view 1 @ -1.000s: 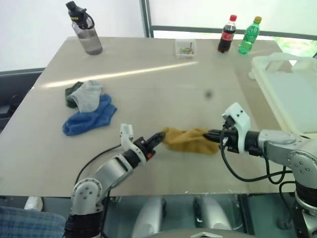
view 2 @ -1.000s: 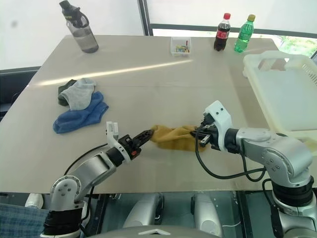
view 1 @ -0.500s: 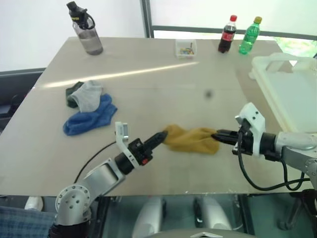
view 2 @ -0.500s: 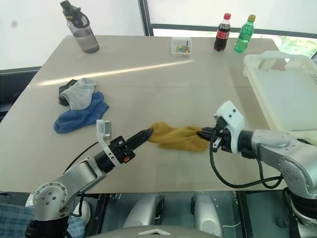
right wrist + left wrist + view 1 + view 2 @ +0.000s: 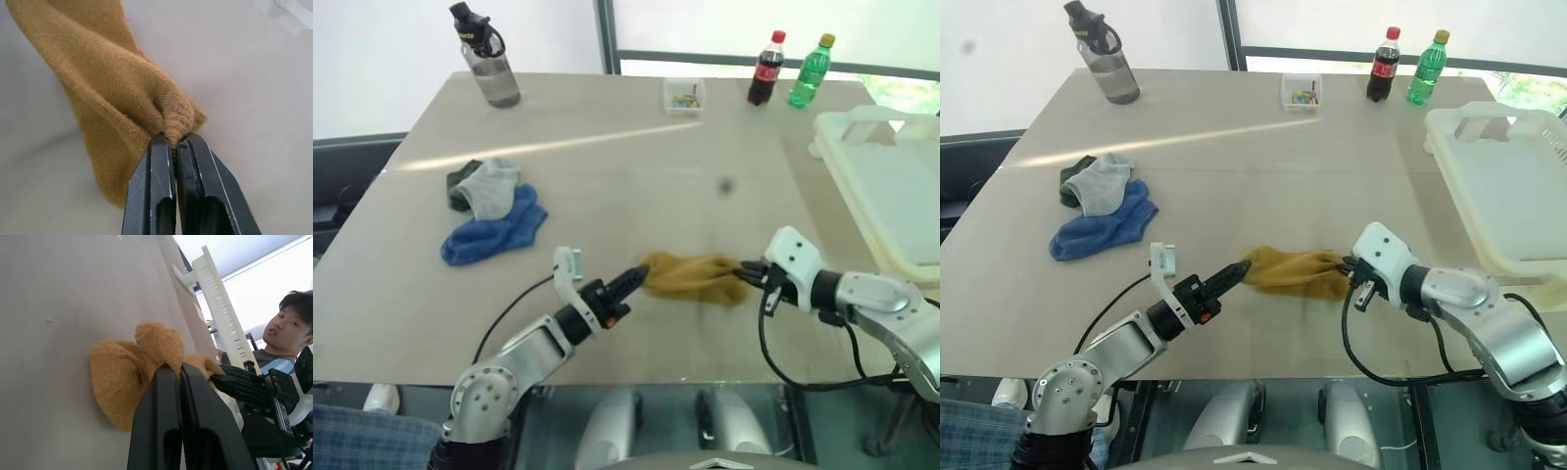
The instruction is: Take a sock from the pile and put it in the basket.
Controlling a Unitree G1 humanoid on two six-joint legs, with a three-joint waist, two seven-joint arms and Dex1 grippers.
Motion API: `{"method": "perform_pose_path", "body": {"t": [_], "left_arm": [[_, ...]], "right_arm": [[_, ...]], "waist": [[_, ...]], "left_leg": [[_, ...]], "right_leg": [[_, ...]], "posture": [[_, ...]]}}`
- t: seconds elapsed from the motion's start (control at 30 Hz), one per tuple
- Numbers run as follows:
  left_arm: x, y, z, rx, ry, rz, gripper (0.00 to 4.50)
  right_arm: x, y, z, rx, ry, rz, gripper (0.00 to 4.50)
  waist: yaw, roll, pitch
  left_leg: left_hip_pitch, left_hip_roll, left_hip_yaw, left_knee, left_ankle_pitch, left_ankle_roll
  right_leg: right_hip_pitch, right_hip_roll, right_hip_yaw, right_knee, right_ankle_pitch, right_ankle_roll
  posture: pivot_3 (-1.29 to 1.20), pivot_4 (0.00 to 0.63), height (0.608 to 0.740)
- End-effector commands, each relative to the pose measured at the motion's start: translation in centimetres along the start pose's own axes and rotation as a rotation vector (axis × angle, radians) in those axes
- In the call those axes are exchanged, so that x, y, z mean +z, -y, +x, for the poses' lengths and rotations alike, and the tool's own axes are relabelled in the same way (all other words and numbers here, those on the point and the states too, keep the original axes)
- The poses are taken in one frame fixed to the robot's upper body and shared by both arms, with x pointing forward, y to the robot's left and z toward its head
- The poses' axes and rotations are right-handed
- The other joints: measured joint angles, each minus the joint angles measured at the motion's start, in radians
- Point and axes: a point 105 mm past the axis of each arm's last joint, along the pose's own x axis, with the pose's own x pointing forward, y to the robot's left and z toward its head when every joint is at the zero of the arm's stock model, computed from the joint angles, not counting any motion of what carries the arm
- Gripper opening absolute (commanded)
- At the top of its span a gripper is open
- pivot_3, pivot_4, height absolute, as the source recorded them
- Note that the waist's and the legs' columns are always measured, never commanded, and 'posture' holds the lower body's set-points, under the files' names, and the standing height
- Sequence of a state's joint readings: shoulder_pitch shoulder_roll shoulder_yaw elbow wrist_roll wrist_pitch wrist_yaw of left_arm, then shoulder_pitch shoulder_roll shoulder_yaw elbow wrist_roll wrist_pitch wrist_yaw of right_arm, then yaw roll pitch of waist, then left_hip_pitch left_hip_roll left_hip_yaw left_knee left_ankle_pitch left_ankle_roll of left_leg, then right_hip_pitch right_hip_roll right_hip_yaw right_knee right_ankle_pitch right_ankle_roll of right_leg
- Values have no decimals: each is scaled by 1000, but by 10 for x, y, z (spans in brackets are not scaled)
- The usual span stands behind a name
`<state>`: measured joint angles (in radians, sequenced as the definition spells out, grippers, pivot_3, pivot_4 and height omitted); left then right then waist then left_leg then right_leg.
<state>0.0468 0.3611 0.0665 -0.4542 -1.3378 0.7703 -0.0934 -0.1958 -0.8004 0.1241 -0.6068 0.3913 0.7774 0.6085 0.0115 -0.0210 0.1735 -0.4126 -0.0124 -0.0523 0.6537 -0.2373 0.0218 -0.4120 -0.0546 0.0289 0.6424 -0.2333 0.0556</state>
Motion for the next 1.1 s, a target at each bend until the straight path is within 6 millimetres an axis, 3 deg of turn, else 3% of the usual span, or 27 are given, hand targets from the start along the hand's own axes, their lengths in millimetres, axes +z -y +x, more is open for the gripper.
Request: {"method": "perform_pose_path", "body": {"t": [0.03, 0.53, 0.67, 0.87, 1.1], "left_arm": [[6, 5, 0, -37, 34, 12, 17], [-8, -16, 2, 69, -19, -61, 17], [-9, -18, 2, 82, -24, -70, 0], [-9, -19, 2, 84, -24, -71, 0], [-9, -18, 2, 84, -28, -73, 0]], "right_arm": [[13, 10, -3, -37, 47, -39, 0], [-4, 6, 12, -7, -17, 32, 0], [0, -1, 9, 39, -10, 114, 1413], [4, 5, -2, 40, -29, 200, 4485], [12, 14, -4, 7, -1, 388, 4485]], "waist": [[0, 0, 0], [0, 0, 0], [0, 0, 0], [1, 0, 0], [0, 1, 0]], "left_leg": [[0, 0, 0, 0, 0, 0], [0, 0, 0, 0, 0, 0], [0, 0, 0, 0, 0, 0], [1, 0, 0, 0, 0, 0], [1, 0, 0, 0, 0, 0]], "right_leg": [[0, 0, 0, 0, 0, 0], [0, 0, 0, 0, 0, 0], [0, 0, 0, 1, 0, 0], [0, 0, 0, 1, 0, 0], [0, 0, 0, 1, 0, 0]], "posture": [[0, 150, 740], [0, 150, 740], [0, 150, 740], [0, 150, 740], [0, 150, 740]]}}
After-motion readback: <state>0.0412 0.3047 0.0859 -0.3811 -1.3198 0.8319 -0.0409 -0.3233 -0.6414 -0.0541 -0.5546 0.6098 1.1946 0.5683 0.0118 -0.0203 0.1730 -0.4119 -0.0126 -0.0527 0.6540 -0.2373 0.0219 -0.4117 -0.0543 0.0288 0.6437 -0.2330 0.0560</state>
